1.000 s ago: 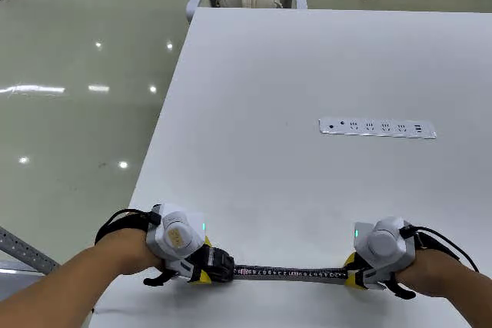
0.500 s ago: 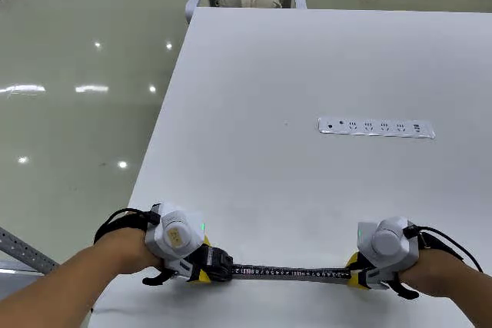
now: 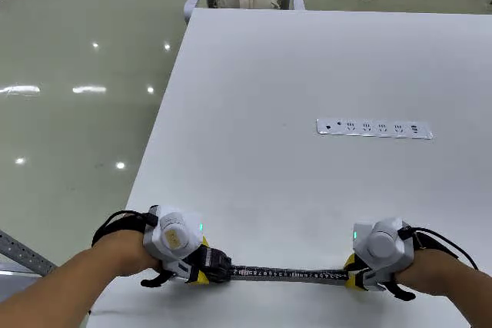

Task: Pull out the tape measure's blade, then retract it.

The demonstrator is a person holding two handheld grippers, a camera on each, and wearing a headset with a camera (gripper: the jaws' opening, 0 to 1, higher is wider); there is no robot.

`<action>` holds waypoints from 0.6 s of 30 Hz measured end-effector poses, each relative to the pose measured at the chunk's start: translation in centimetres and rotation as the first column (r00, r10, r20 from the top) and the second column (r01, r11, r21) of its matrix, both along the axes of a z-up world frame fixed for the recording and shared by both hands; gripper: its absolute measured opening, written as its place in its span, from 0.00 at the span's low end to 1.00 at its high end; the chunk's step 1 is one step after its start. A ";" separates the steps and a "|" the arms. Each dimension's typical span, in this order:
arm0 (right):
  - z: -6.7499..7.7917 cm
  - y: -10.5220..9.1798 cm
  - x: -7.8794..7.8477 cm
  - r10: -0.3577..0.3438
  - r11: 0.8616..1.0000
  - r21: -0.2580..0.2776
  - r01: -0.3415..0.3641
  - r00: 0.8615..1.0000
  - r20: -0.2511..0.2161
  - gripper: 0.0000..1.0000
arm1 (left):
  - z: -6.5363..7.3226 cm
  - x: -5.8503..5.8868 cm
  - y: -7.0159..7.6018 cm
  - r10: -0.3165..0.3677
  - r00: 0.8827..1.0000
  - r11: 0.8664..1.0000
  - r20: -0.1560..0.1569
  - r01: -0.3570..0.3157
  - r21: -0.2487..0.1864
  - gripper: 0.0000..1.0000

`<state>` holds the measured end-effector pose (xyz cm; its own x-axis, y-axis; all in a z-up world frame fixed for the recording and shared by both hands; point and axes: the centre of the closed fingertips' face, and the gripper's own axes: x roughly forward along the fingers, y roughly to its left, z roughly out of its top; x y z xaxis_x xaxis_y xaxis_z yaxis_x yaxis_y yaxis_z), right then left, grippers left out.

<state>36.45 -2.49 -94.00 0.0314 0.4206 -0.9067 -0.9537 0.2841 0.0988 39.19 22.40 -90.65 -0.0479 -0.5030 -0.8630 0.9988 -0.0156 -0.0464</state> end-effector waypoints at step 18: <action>0.1 0.9 0.0 0.001 1.000 -0.017 0.000 1.000 0.028 0.17 | 0.1 0.1 -0.1 0.012 1.000 1.000 0.008 -0.012 -0.009 0.34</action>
